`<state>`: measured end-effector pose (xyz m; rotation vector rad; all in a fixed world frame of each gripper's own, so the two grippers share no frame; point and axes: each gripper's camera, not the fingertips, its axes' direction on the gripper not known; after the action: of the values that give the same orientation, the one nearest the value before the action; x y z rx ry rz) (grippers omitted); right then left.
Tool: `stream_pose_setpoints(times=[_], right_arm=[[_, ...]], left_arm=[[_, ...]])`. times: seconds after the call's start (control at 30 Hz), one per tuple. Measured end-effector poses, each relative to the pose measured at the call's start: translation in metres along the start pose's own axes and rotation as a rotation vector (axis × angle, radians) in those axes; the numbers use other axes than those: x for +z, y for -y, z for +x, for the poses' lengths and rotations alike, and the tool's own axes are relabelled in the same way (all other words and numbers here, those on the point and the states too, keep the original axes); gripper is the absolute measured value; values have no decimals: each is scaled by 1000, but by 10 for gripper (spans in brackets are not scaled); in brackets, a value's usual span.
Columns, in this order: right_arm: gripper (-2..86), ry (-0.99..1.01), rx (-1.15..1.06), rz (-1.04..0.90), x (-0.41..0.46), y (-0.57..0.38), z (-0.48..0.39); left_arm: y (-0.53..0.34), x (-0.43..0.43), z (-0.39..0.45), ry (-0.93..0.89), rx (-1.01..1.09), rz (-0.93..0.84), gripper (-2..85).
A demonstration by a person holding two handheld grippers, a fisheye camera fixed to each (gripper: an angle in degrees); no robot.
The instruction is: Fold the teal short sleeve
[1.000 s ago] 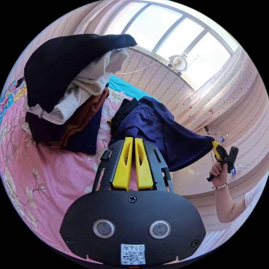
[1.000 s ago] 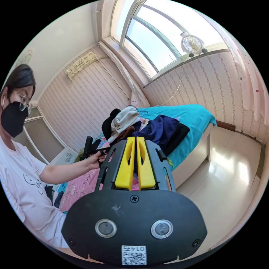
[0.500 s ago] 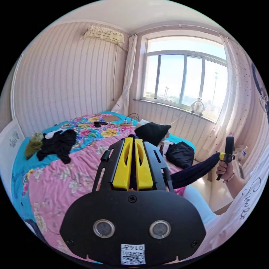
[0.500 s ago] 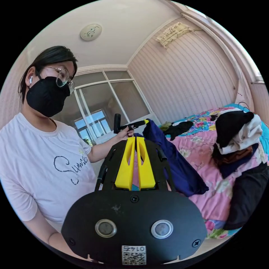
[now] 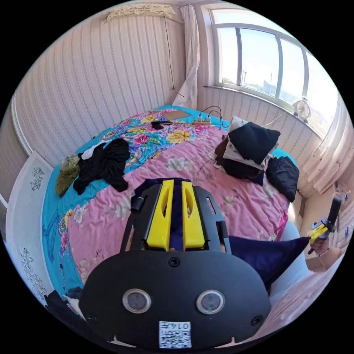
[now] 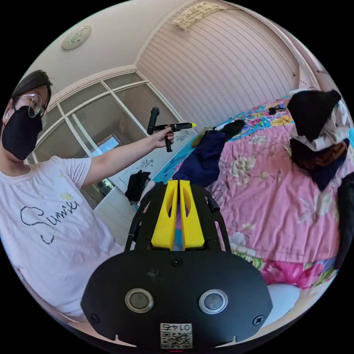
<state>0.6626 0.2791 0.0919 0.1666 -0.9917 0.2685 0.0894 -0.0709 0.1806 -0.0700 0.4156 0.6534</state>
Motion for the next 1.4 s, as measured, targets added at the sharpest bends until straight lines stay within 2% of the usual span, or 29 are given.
stream_pose_setpoints(times=[0.17, 0.33, 0.5, 0.6, 0.7, 0.73, 0.8, 0.97, 1.1, 1.23, 1.4], right_arm=[[0, -79, 87, -165, 28, -8, 15], [0, -102, 122, -178, 37, 7, 13], [-1, -138, 126, -182, 42, 22, 2], [0, -156, 128, -171, 43, 29, -7], [0, -156, 141, -149, 43, 35, -17], [0, -151, 136, -135, 41, 38, -22], [0, -152, 119, -109, 37, 45, -30], [0, -101, 69, 0, 23, 74, -51], [0, -34, -45, 131, 0, 100, -86], [0, 137, -183, 326, -45, 117, -131], [-1, 269, -400, 440, -98, 151, -202]], left_arm=[[-136, -34, -8, -20, -77, -81, 55], [-288, -59, -20, -34, -381, -275, 77], [-331, -68, -36, -143, -535, -288, 106], [-342, -56, -40, -119, -488, -367, 107], [-356, -68, -52, -117, -491, -364, 78], [-362, -82, -61, -162, -526, -338, 38], [-373, -107, -73, -215, -567, -274, 9], [-403, -210, -103, -369, -642, 124, -6], [-409, -311, -109, -362, -534, 376, -9], [-418, -412, -106, -383, -409, 613, -9], [-415, -525, -101, -338, -217, 799, -10]])
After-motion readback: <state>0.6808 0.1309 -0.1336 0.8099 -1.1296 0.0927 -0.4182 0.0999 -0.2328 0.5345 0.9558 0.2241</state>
